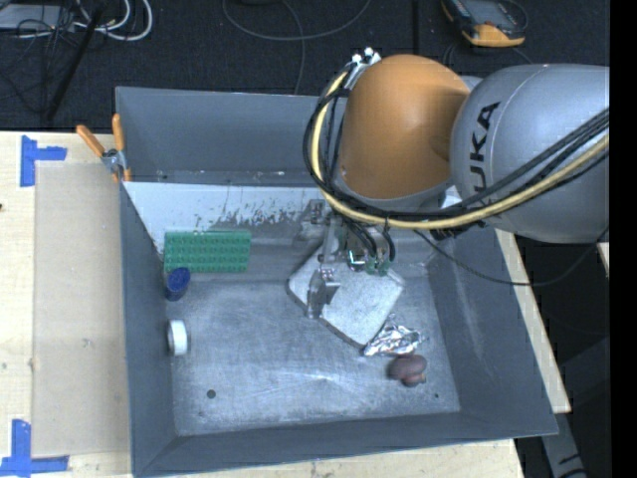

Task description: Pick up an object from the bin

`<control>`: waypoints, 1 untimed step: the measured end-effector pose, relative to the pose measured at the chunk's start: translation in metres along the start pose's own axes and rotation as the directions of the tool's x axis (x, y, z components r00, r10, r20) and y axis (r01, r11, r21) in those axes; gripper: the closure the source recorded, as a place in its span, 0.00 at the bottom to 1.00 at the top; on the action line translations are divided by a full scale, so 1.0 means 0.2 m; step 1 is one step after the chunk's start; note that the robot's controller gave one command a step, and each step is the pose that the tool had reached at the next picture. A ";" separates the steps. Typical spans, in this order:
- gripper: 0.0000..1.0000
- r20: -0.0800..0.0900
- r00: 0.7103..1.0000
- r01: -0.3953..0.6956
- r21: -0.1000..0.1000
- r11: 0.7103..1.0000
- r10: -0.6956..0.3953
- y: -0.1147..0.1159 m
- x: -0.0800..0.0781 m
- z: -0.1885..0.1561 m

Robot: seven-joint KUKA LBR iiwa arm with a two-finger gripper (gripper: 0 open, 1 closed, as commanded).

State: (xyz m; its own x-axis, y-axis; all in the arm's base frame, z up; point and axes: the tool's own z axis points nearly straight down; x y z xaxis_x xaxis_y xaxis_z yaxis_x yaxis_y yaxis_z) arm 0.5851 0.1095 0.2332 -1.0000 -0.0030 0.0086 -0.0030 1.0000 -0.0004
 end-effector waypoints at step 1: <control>0.00 -0.001 0.999 -0.051 0.002 0.999 0.051 -0.45 0.03 0.55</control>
Offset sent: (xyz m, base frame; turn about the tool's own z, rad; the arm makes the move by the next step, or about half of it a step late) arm -0.0047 -0.0858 -0.1037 0.0457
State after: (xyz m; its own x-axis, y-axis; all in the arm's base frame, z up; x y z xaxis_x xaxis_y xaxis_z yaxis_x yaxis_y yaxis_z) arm 0.5782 0.0199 0.1238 -0.9988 0.0481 0.0095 0.0480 0.9988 -0.0031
